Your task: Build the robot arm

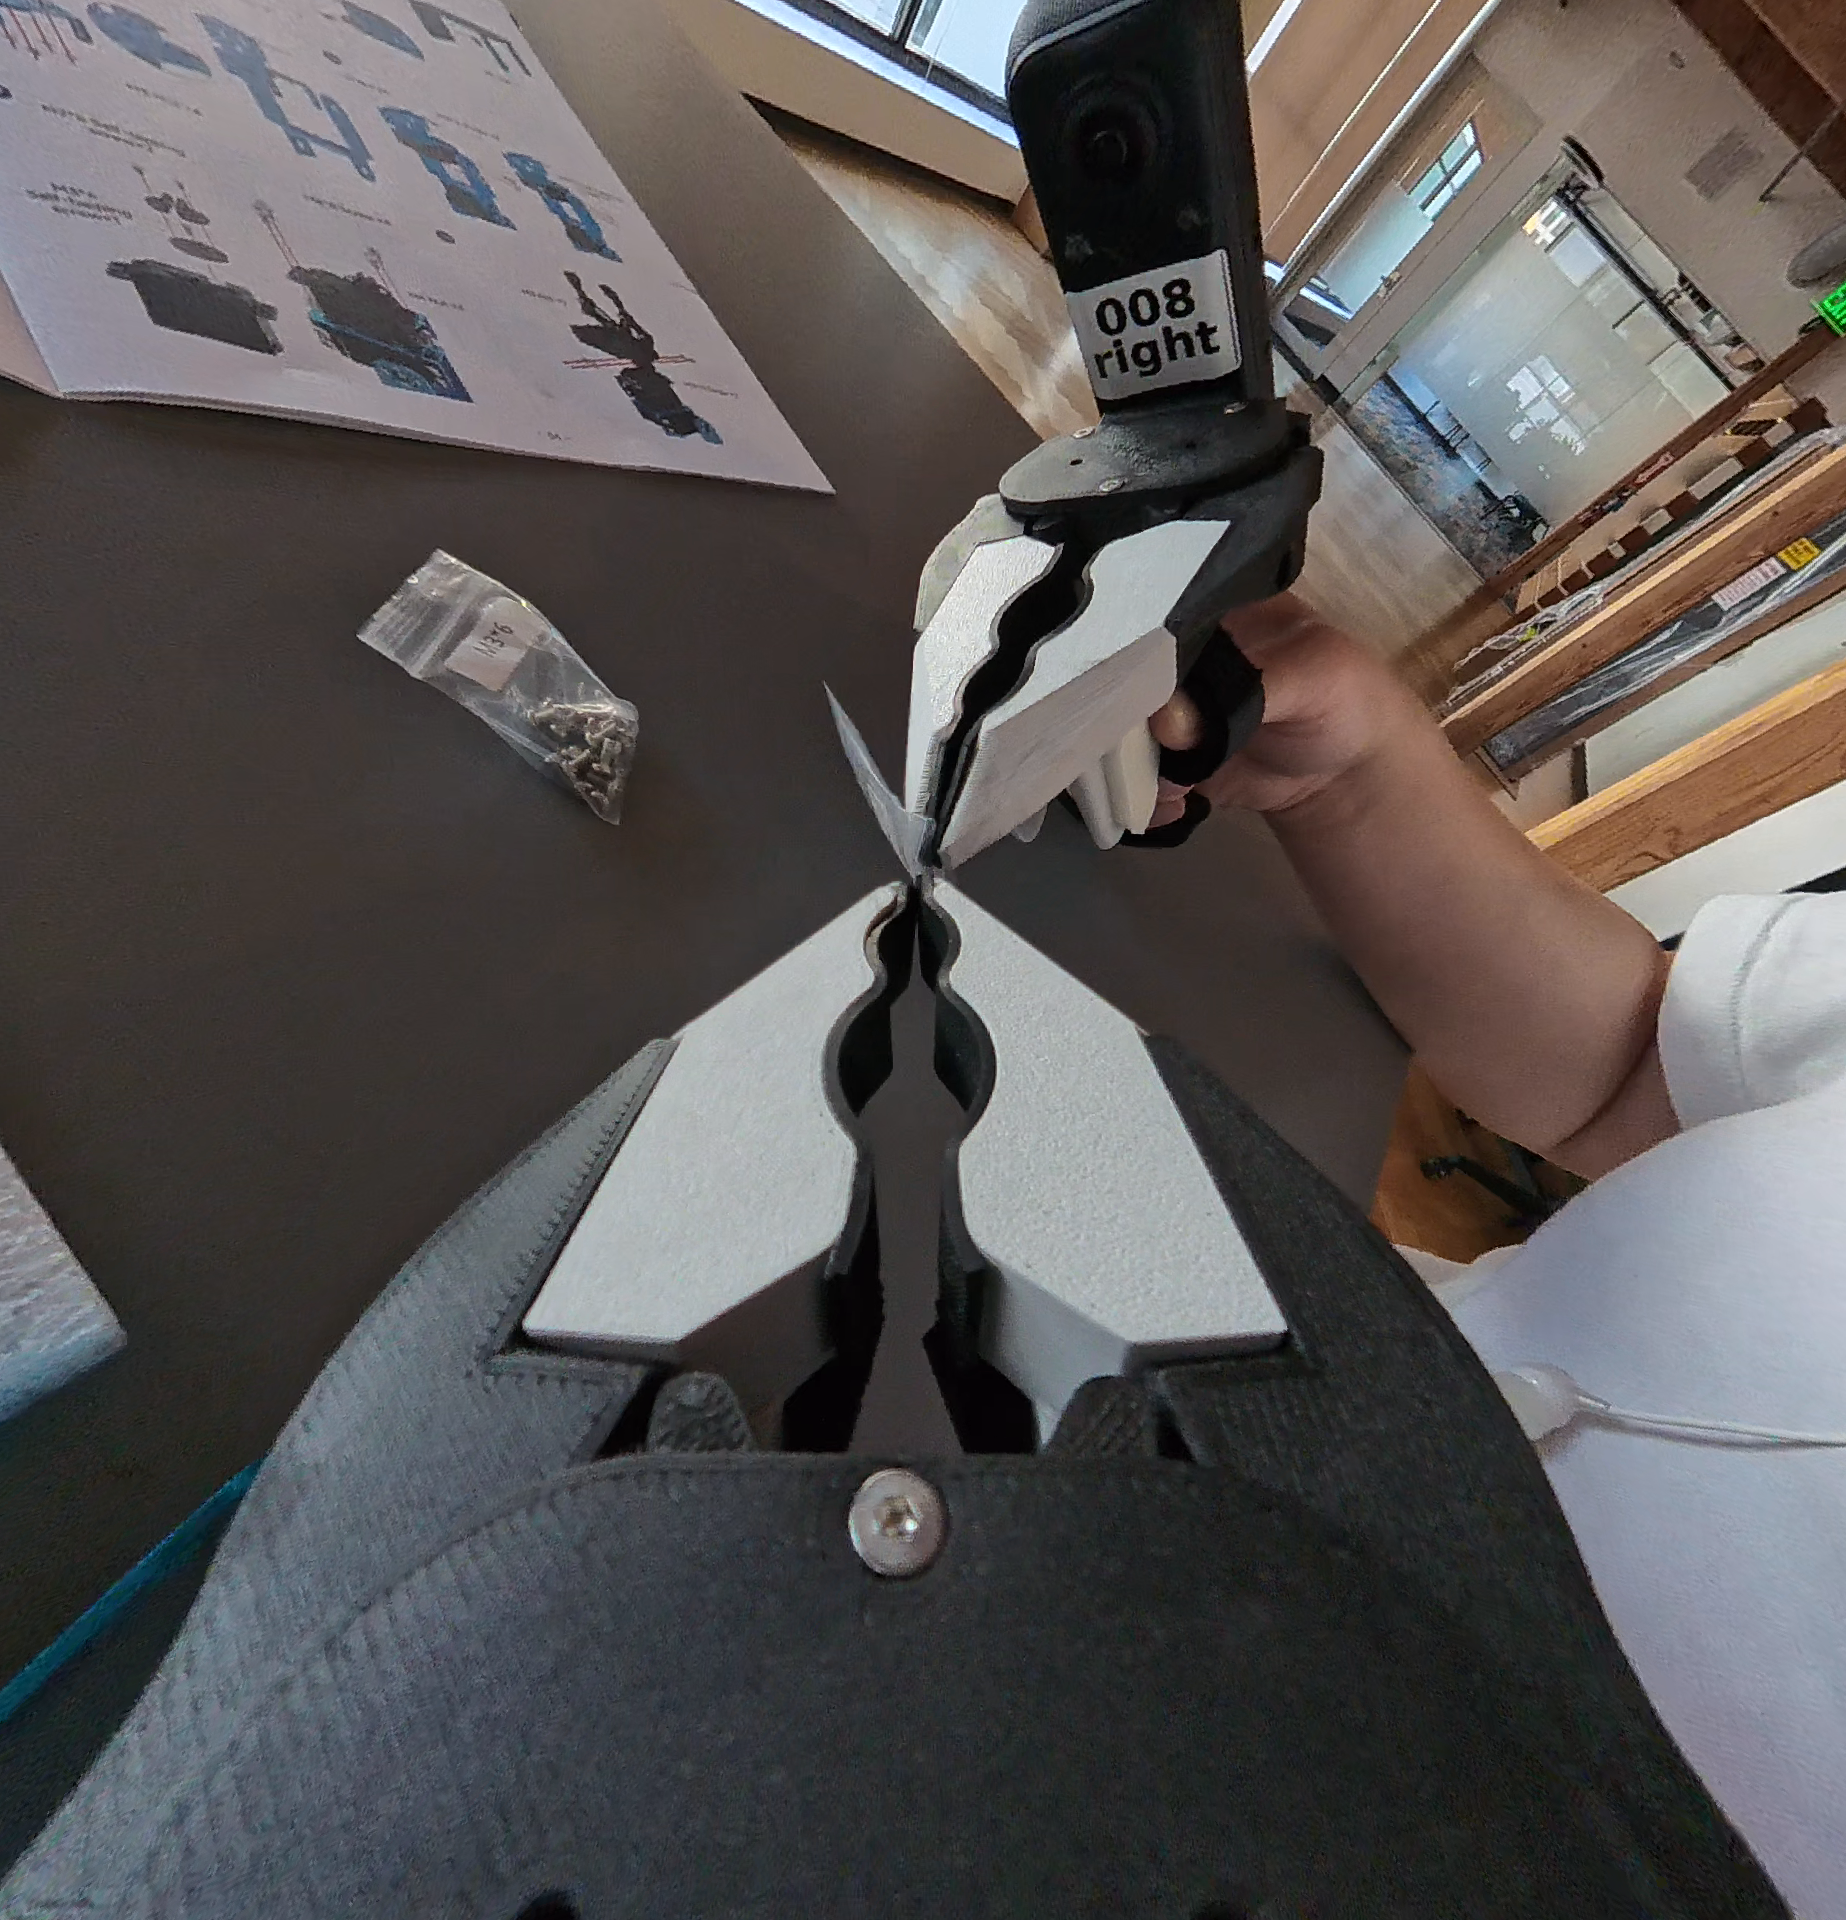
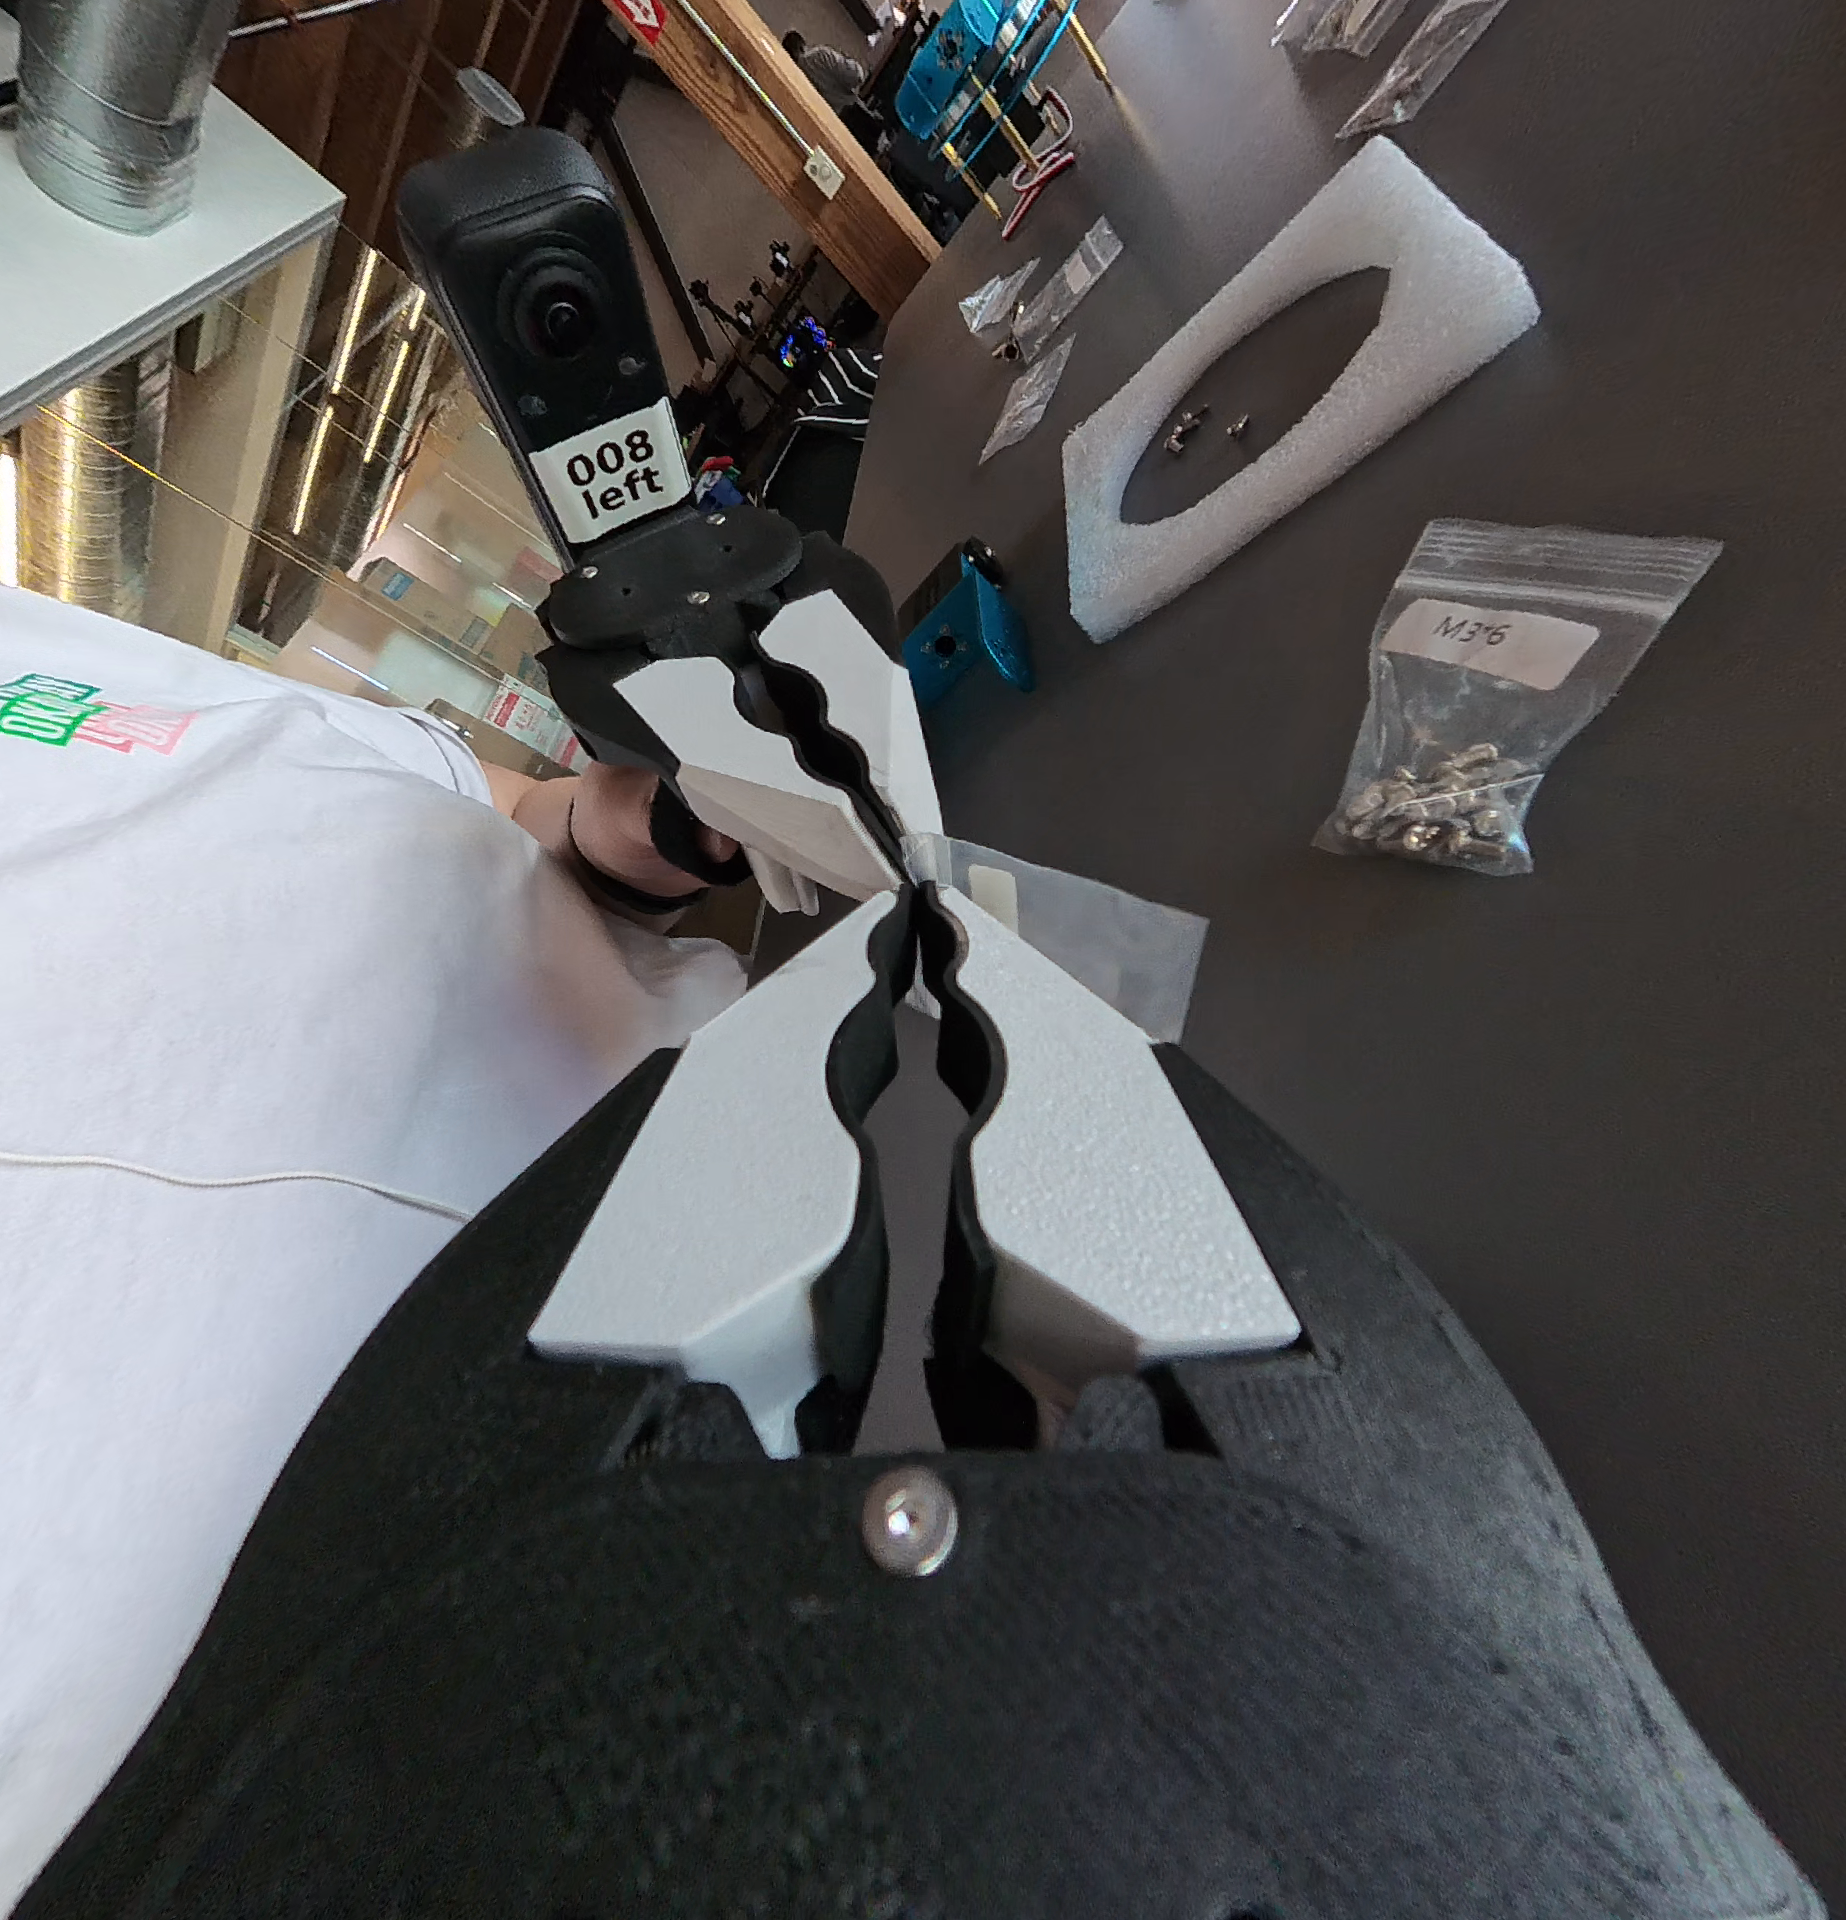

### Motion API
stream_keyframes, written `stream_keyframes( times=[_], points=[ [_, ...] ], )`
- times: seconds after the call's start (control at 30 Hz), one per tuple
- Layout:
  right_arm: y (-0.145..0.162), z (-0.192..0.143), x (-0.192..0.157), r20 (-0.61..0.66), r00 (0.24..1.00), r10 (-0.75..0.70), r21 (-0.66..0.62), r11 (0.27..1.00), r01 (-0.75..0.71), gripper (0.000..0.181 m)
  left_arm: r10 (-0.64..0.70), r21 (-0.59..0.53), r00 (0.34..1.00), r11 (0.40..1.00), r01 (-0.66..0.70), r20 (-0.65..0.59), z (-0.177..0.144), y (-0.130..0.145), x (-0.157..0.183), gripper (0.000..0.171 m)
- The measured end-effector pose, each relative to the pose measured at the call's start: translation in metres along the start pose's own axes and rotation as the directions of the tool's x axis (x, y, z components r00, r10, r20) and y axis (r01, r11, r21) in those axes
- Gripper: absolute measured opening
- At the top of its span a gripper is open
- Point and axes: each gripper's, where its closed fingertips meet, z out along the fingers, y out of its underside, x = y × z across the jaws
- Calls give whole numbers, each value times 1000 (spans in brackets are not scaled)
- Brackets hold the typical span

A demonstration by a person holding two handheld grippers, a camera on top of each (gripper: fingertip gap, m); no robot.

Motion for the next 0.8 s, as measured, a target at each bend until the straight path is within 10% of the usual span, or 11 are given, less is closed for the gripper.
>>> stream_keyframes(
  times=[0.8],
  points=[
    [-3, -3, -1, -72, 995, -69, -10, 998, 69, 0, 25, 32, 999, 999, -26, 25, -1, -9, 9, 0]
  ],
)
